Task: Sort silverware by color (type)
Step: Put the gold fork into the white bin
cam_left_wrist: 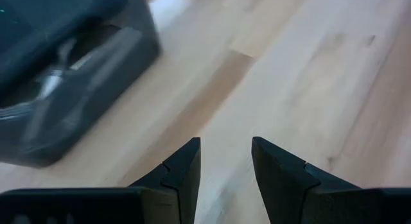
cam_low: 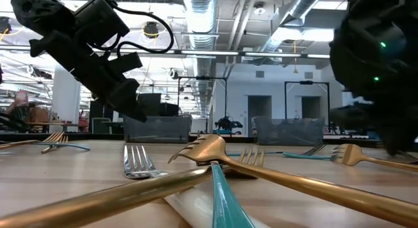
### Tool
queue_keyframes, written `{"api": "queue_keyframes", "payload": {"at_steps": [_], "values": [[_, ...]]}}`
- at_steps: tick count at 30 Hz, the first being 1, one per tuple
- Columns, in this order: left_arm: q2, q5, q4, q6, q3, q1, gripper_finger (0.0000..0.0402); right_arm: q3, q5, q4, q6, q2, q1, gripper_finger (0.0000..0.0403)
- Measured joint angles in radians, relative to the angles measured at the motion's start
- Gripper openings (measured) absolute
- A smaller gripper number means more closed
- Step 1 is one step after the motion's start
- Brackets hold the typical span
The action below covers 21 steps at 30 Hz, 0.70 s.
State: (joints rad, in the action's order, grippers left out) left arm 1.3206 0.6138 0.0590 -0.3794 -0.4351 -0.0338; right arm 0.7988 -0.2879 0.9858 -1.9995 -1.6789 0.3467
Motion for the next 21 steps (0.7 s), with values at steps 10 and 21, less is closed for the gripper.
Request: {"api": "queue_keyframes", "payload": {"at_steps": [10, 21], "values": [[-0.242, -0.186, 0.0, 0.135, -0.027, -0.001, 0.0128, 0.006, -0.195, -0.199, 0.361, 0.076, -0.05, 0.0018], [-0.434, -0.279, 0.085, 0.119, 0.024, -0.038, 0.0128, 0.006, -0.548, -0.726, 0.901, 0.182, -0.074, 0.0016]]}}
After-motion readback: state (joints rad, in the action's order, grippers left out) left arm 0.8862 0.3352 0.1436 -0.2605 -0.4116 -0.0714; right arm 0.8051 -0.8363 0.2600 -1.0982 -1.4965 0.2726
